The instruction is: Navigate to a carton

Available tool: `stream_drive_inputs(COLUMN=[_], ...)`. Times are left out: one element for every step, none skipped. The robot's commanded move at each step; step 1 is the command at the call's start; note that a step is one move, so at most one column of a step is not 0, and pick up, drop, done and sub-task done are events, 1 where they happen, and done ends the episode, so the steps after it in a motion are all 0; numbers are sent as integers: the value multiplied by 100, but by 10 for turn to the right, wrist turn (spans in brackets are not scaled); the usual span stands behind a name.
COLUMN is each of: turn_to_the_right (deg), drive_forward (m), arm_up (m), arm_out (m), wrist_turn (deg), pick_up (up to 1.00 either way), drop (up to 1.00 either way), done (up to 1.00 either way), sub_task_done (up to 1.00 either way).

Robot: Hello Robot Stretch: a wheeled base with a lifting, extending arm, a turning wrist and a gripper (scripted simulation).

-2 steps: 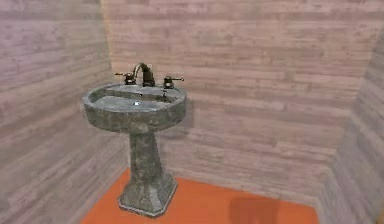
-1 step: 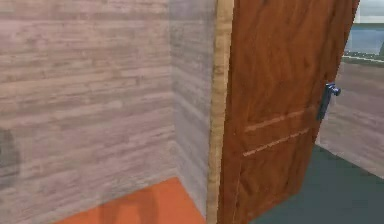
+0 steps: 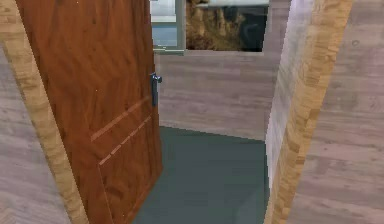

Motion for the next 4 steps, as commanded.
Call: stream_drive_inputs(turn_to_the_right=[30,-300,0,420], drive_forward=[0,0,40,0], arm_up=[0,0,0,0], arm_out=[0,0,0,0], wrist_turn=[0,0,0,0], pick_up=[0,0,0,0], drop=[0,0,0,0], done=[0,0,0,0], sub_task_done=[0,0,0,0])
